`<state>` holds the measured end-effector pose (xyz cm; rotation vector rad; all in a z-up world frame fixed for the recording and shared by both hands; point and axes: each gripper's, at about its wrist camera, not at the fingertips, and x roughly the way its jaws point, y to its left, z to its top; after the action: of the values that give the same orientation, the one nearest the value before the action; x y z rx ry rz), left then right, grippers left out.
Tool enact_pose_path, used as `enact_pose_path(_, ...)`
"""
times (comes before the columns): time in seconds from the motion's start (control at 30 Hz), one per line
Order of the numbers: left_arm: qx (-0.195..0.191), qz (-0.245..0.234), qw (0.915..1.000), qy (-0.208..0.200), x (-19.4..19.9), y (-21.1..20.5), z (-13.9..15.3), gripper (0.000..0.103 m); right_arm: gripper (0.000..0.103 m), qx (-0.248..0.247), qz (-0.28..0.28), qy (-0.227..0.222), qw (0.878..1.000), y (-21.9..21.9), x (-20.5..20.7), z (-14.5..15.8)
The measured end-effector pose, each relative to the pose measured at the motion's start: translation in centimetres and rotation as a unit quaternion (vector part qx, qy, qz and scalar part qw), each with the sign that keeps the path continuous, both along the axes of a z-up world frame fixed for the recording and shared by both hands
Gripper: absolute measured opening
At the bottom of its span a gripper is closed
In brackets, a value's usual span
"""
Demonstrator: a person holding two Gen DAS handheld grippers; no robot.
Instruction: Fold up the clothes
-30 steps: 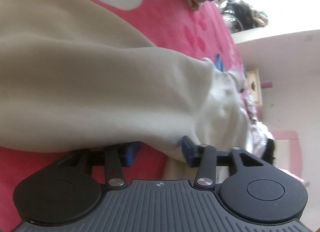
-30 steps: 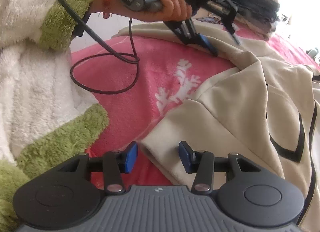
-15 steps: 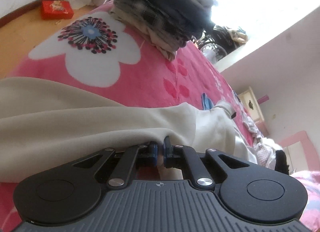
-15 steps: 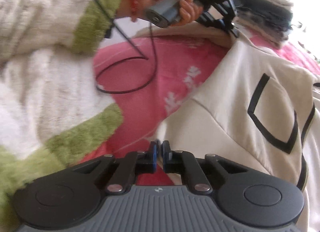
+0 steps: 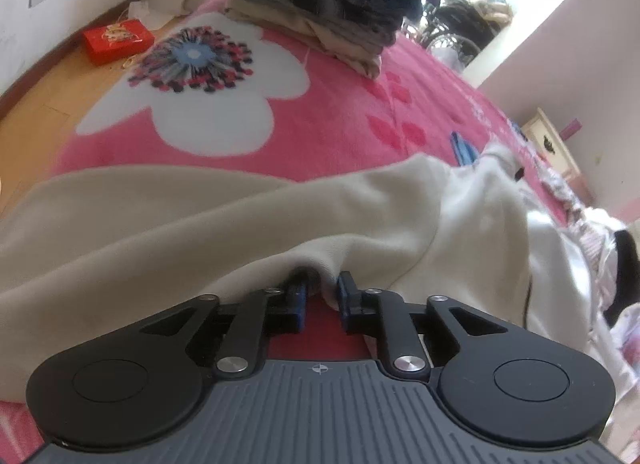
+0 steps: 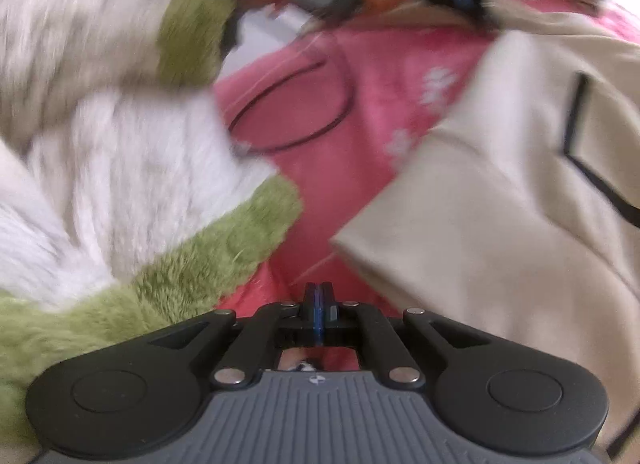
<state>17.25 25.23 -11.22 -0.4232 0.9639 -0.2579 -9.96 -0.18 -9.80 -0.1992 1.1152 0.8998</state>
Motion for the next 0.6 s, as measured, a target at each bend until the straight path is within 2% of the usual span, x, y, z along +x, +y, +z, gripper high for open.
enact_pose_path(0.07, 0.006, 0.011, 0.9998, -0.014, -0.7, 0.7, 1.3, 0.019, 0.006, 0.017, -0.068, 0.002, 0.998, -3.1, 1.0, 1.5)
enact_pose_path(0.13, 0.020, 0.020, 0.9987, -0.041, -1.9, 0.9, 2.8, 0.022, 0.015, 0.027, -0.157, -0.007, 0.987, -7.0, 1.9, 2.7)
enact_pose_path(0.17, 0.022, 0.016, 0.9982, -0.054, -2.4, 0.7, 3.3, 0.023, 0.022, 0.030, -0.205, -0.014, 0.978, -9.0, 2.2, 3.3)
enact_pose_path(0.27, 0.008, -0.049, 0.9968, -0.063, -3.7, -1.4, 3.9, 0.023, 0.026, 0.006, -0.344, -0.026, 0.939, -14.8, 3.1, 3.5)
enact_pose_path(0.33, -0.004, -0.123, 0.9913, -0.047, -4.6, -4.2, 3.1, 0.023, 0.027, -0.005, -0.402, -0.006, 0.916, -17.7, 3.5, 2.4)
enact_pose_path(0.37, -0.006, -0.166, 0.9855, -0.031, -5.1, -5.8, 2.3, 0.023, 0.029, -0.003, -0.415, 0.011, 0.910, -18.5, 3.7, 1.6)
enact_pose_path(0.4, 0.003, -0.208, 0.9781, -0.016, -5.8, -7.7, 1.4, 0.023, 0.035, -0.001, -0.427, 0.027, 0.904, -19.3, 3.8, 0.9)
enact_pose_path(0.43, 0.013, -0.248, 0.9686, -0.001, -6.4, -9.5, 0.5, 0.023, 0.037, 0.003, -0.435, 0.043, 0.899, -20.0, 4.0, 0.1)
enact_pose_path(0.47, 0.039, -0.287, 0.9571, 0.012, -7.3, -11.2, -0.6, 0.023, 0.039, 0.009, -0.433, 0.054, 0.900, -20.2, 4.1, -0.6)
enact_pose_path(0.53, 0.109, -0.343, 0.9330, 0.004, -9.1, -13.7, -2.1, 0.024, 0.042, 0.018, -0.428, 0.059, 0.902, -20.5, 4.2, -1.3)
enact_pose_path(0.57, 0.131, -0.361, 0.9230, -0.025, -10.0, -14.1, -2.0, 0.024, 0.044, 0.023, -0.424, 0.059, 0.903, -20.6, 4.2, -1.3)
enact_pose_path(0.6, 0.140, -0.375, 0.9157, -0.037, -10.3, -14.3, -1.8, 0.025, 0.039, 0.026, -0.419, 0.060, 0.905, -20.6, 4.1, -1.2)
